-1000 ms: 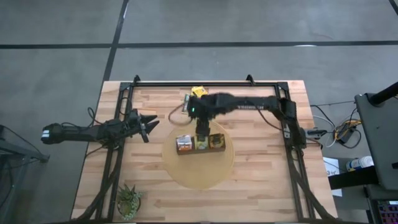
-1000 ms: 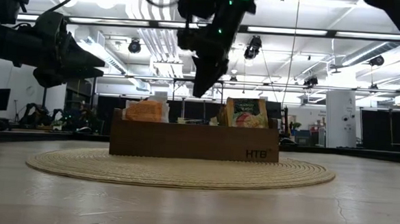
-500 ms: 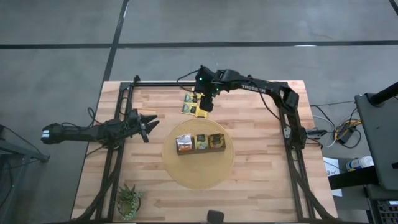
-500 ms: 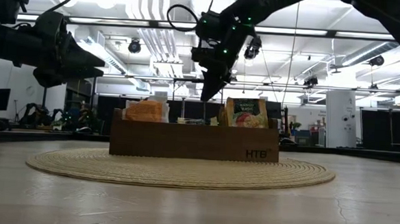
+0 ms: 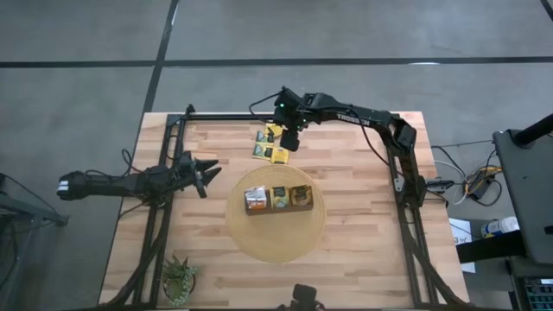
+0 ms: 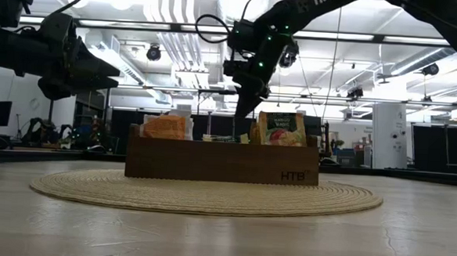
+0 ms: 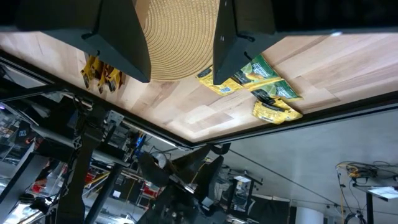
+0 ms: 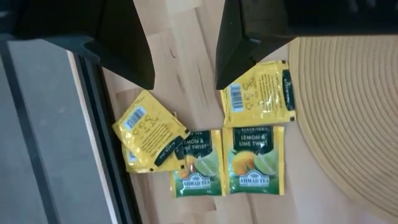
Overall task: Pick & Place Tea
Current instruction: Put the yellow tea bag into the wooden organizer
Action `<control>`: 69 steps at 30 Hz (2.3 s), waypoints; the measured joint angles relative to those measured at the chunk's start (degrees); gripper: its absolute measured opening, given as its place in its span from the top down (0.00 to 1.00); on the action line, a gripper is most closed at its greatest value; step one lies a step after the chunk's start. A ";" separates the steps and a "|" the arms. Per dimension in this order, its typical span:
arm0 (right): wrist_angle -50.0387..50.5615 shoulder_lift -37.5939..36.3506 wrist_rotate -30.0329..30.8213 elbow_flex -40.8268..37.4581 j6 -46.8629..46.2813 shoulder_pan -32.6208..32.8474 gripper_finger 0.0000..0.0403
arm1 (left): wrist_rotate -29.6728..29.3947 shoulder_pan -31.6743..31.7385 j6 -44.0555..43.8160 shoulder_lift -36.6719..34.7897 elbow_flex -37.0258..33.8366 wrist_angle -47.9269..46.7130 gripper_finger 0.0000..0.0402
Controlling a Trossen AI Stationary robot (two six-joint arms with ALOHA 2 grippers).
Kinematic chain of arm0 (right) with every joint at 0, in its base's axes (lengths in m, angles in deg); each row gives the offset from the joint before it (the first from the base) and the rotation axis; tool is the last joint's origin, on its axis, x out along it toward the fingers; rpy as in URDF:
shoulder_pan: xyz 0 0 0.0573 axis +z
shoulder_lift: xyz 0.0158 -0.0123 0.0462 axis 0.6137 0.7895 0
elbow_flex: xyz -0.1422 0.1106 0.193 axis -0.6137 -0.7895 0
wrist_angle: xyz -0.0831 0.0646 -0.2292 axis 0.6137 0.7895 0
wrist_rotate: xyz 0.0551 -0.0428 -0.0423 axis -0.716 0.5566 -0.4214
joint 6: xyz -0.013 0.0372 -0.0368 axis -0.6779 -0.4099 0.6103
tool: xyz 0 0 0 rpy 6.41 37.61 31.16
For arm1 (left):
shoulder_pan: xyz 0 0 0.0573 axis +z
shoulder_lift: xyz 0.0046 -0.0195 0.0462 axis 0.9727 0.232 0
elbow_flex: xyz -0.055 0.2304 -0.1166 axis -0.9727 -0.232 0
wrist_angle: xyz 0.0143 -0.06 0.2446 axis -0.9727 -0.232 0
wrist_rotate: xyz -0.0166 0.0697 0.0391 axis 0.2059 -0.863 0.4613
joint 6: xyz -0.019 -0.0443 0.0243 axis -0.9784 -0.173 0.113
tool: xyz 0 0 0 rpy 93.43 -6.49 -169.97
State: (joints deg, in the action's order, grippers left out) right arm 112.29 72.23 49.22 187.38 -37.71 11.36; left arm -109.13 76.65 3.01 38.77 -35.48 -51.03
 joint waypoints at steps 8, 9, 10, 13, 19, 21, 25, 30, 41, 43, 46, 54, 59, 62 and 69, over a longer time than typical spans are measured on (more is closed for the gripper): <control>0.16 0.00 -1.74 -2.40 4.90 0.07 0.59 | -0.01 0.00 0.01 0.00 0.00 0.02 0.58; -0.02 0.02 -3.23 -2.81 5.38 0.09 0.59 | 0.01 -0.01 0.01 0.00 0.00 0.02 0.58; -0.23 0.00 -5.54 -3.39 5.78 0.09 0.59 | 0.00 0.01 0.01 0.00 0.00 0.02 0.58; -0.29 0.02 -13.92 -5.37 7.39 0.49 0.59 | 0.01 -0.01 0.01 0.00 0.00 0.02 0.58; -1.47 1.31 -16.04 -7.01 8.30 2.75 0.59 | -0.01 0.01 0.01 0.00 0.00 0.02 0.58; -3.26 2.19 -15.98 -7.03 8.40 3.09 0.59 | 0.00 0.01 0.01 0.00 0.00 0.02 0.58; -6.59 4.34 -14.61 -7.03 7.71 3.25 0.59 | -0.01 0.01 0.01 0.02 0.00 0.02 0.58; -6.84 6.80 -11.77 -7.07 7.45 2.33 0.59 | -0.01 0.00 0.01 0.02 0.00 0.00 0.58; -7.30 9.02 -5.84 -5.81 7.49 1.45 0.59 | -0.01 0.00 0.01 0.01 0.00 -0.02 0.58; -7.25 9.09 -5.81 -5.70 7.49 1.42 0.59 | -0.01 -0.01 0.01 0.02 0.00 -0.04 0.58; -6.79 9.09 -5.84 -5.18 7.70 1.42 0.59 | -0.01 0.01 0.01 0.02 0.00 -0.04 0.58; -2.21 9.11 -6.51 -0.26 8.66 -0.56 0.59 | -0.01 -0.01 0.01 0.02 0.00 -0.05 0.58; 0.30 9.16 -9.08 2.01 8.54 -1.80 0.59 | -0.01 0.01 0.01 0.02 0.00 -0.07 0.58; 2.27 10.14 -9.71 3.75 8.06 -1.92 0.59 | -0.01 0.01 0.01 0.02 0.00 -0.07 0.58; 9.91 17.46 -10.48 11.30 8.67 -0.86 0.59 | -0.01 0.00 0.01 0.01 0.00 -0.08 0.58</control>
State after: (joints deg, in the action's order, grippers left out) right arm 122.20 89.69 38.74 198.68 -29.04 10.49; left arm -109.14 76.65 3.03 38.78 -35.48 -51.11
